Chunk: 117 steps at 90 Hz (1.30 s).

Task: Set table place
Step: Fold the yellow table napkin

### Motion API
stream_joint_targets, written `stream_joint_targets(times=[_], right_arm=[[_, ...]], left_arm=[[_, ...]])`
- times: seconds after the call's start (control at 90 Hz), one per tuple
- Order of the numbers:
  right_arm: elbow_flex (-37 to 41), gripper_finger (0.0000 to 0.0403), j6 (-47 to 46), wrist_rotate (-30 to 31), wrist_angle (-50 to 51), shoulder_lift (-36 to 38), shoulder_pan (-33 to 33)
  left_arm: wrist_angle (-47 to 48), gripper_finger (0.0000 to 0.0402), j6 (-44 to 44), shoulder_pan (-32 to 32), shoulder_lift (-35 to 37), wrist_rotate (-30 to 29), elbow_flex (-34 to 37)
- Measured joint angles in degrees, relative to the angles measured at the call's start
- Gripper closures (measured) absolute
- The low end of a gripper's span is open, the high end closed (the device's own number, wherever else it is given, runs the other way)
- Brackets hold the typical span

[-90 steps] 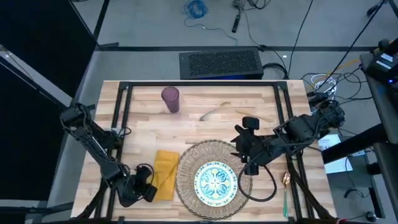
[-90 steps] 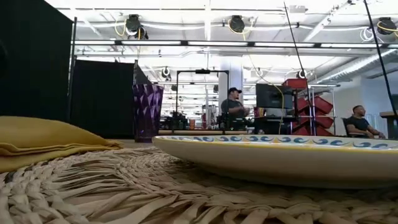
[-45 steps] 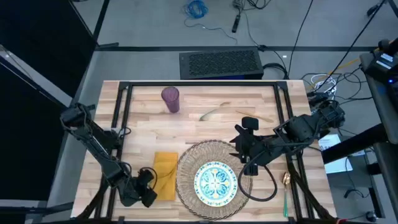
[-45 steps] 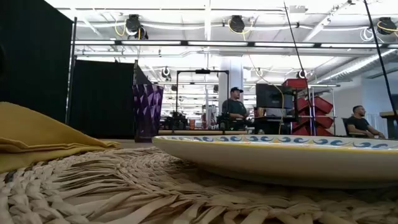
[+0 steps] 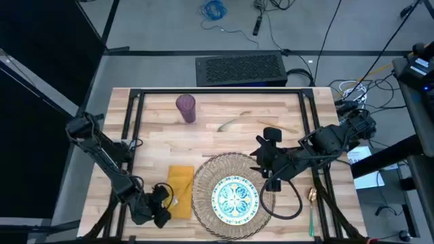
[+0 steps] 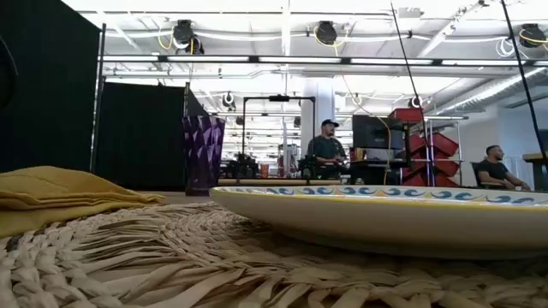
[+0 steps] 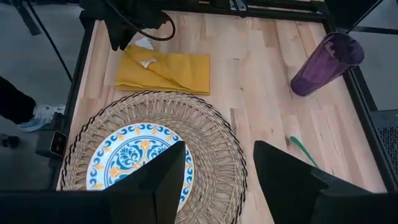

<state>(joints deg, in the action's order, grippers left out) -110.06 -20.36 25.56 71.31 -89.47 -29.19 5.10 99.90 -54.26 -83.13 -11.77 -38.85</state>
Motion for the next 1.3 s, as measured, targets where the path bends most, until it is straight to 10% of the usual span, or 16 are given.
stream_joint_targets(times=[1.3], right_arm=[[0.0, 0.0225, 0.5, -0.1, 0.2, 0.0, 1.7]], left_arm=[[27.9, 0.0323, 4.5, 9.3, 3.7, -0.2, 0.0]])
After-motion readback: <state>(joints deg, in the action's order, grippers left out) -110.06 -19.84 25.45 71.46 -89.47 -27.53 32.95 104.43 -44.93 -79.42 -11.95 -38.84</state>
